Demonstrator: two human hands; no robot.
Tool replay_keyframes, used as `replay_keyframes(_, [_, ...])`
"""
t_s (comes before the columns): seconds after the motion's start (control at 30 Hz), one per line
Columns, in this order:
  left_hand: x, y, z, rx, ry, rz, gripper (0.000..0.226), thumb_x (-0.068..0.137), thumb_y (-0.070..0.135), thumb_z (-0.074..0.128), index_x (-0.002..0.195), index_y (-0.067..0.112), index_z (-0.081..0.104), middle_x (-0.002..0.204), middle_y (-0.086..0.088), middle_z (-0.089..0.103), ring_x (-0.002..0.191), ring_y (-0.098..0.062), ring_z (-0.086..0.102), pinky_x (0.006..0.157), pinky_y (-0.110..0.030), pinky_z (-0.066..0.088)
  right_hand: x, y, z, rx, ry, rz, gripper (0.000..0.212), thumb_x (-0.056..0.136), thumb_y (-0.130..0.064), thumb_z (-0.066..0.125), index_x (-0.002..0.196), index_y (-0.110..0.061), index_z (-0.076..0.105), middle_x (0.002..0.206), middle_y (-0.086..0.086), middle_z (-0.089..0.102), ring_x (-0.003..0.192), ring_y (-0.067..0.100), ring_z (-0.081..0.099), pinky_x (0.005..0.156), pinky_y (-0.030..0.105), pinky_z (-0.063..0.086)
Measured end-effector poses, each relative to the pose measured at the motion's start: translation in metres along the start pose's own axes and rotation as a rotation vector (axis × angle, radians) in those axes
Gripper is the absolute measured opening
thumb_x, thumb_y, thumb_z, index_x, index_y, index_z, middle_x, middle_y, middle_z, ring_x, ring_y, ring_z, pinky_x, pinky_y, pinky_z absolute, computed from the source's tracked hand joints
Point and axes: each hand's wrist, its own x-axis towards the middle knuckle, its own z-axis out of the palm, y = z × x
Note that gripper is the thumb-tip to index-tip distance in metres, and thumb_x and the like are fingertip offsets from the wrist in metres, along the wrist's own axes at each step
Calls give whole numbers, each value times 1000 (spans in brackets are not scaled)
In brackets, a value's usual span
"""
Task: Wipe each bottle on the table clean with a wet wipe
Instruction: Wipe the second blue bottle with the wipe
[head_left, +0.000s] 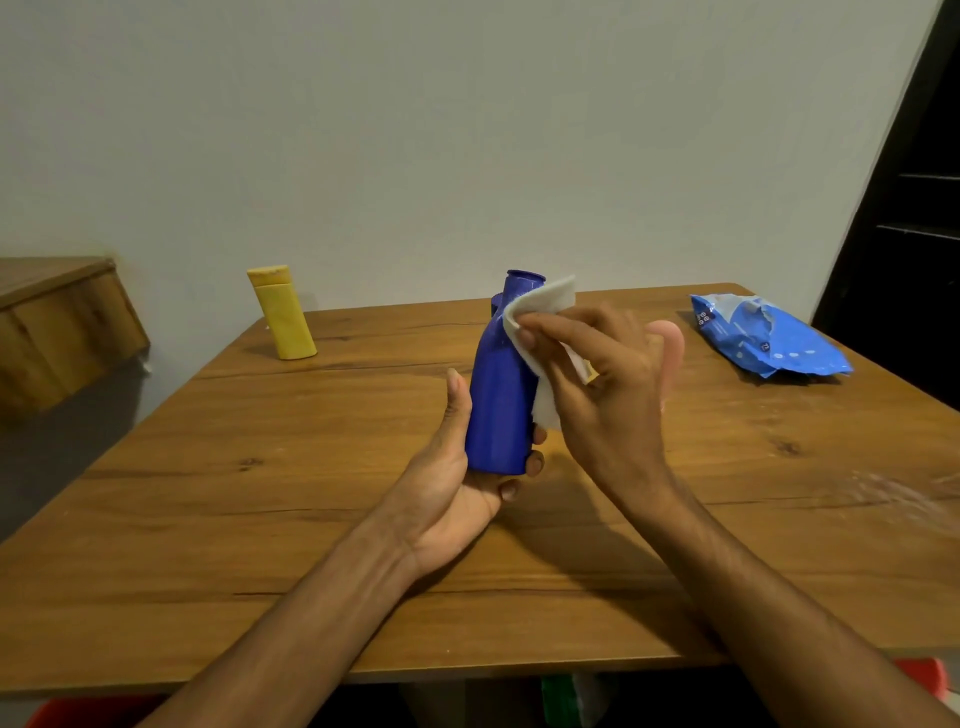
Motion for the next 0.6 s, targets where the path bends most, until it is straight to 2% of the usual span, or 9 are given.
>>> replay_keyframes(0.17, [1,0,0,43,42,13,67,87,69,42,126,18,62,109,-13,64,85,-21,58,74,-31,41,-2,-5,1,-101,-70,-131,26,92,-33,53,113,-25,64,106,-1,61,94,18,54,72,52,42])
replay_keyframes(0.3, [-1,-2,2,57,42,22,67,88,65,43,130,15,58,106,-13,64,84,-20,59,73,-31,42,2,-2,-2,-137,16,-82,26,93,-32,52,116,-26,60,106,1,60,95,17,52,71,52,43])
replay_keyframes(0.43, [-1,-2,4,86,66,45,62,85,65,45,124,19,63,106,-11,67,83,-19,60,72,-31,41,-1,-10,0,-275,-36,-193,26,93,-31,51,111,-22,66,105,4,61,90,23,56,71,46,40])
replay_keyframes(0.53, [-1,-3,5,135,55,45,65,86,65,43,125,16,61,100,-11,65,79,-18,59,68,-29,40,5,-9,-5,-363,18,-137,29,91,-31,50,111,-19,68,103,8,62,90,24,57,75,31,25])
replay_keyframes(0.6, [-2,-3,5,152,58,52,62,85,65,44,120,18,65,100,-10,66,78,-17,60,67,-29,43,3,-11,-2,-328,-2,-149,26,92,-29,50,113,-22,63,109,4,55,94,23,54,76,36,33])
